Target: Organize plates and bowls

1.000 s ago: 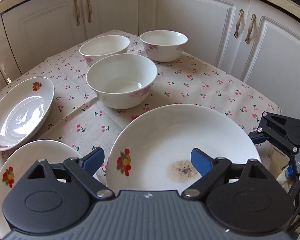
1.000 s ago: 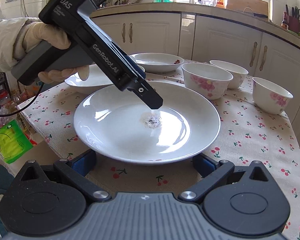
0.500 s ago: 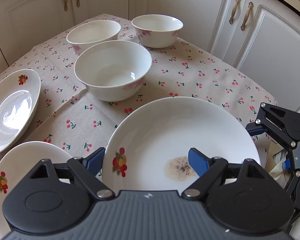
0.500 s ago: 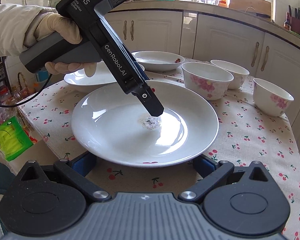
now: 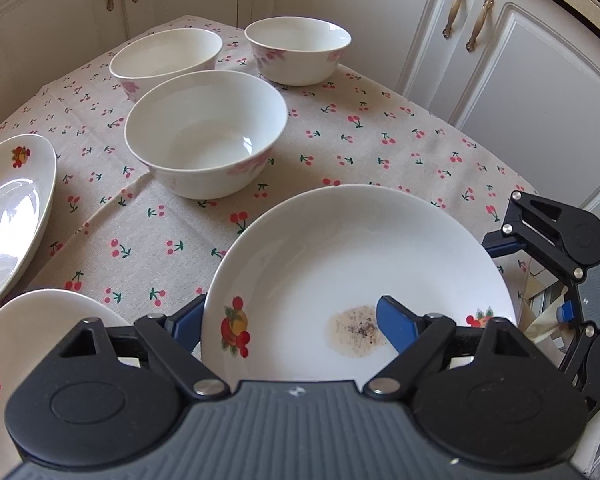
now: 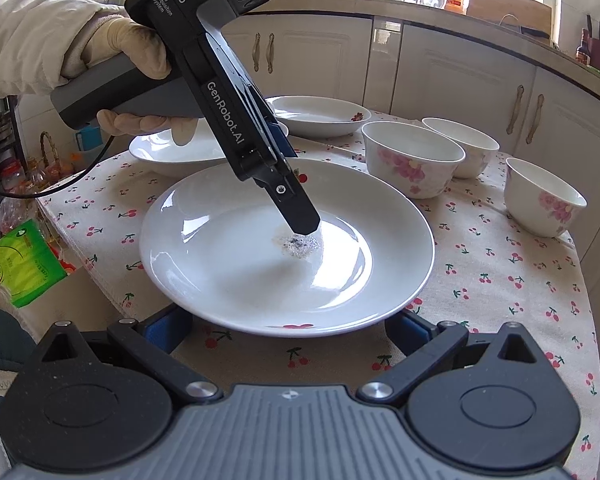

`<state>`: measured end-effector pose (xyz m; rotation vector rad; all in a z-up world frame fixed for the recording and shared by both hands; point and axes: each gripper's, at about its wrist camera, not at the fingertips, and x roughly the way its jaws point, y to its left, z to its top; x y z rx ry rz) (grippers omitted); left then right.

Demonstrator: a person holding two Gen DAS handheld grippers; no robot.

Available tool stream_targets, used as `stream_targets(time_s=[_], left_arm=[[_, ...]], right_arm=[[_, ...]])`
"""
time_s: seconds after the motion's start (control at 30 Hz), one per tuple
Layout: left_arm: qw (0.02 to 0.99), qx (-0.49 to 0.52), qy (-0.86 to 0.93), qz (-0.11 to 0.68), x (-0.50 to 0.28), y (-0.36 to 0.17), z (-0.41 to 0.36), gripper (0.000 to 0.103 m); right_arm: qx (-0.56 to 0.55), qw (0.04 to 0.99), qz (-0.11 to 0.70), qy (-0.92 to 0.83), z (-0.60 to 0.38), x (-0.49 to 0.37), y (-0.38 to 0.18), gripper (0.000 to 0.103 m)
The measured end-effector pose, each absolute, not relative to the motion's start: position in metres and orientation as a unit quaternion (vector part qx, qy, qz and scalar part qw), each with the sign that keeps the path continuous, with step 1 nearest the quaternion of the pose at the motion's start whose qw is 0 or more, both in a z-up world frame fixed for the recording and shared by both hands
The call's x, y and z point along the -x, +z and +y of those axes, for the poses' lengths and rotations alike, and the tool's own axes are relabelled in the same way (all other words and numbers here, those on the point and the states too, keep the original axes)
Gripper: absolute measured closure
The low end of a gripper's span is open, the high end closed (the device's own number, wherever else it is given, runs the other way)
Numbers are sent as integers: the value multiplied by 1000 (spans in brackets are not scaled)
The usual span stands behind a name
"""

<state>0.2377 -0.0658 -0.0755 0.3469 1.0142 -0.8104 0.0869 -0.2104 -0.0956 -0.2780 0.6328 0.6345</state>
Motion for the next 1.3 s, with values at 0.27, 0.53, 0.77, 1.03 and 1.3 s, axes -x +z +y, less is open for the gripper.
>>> stream_targets(time_s=[0.27,0.53,0.77,1.03,1.3], left_arm=[[783,-155,-376,470,-238,-75,-63,16],[786,-150,-375,468,-237,-71,-60,19],[794,-142,-372,460,-234,-66,-52,19],[814,-122,-362,437,-233,-45,-25,19],[837,-102,-333,422,-235,-32,23,19]], right_arm=[[135,890,310,305,-210,-88,-95,0],[140,887,320,302,-207,-88,-92,0],[132,886,319,309,-205,-89,-82,0],[147,884,308,321,-188,-98,-62,0],[159,872,302,351,-150,-118,-53,0]])
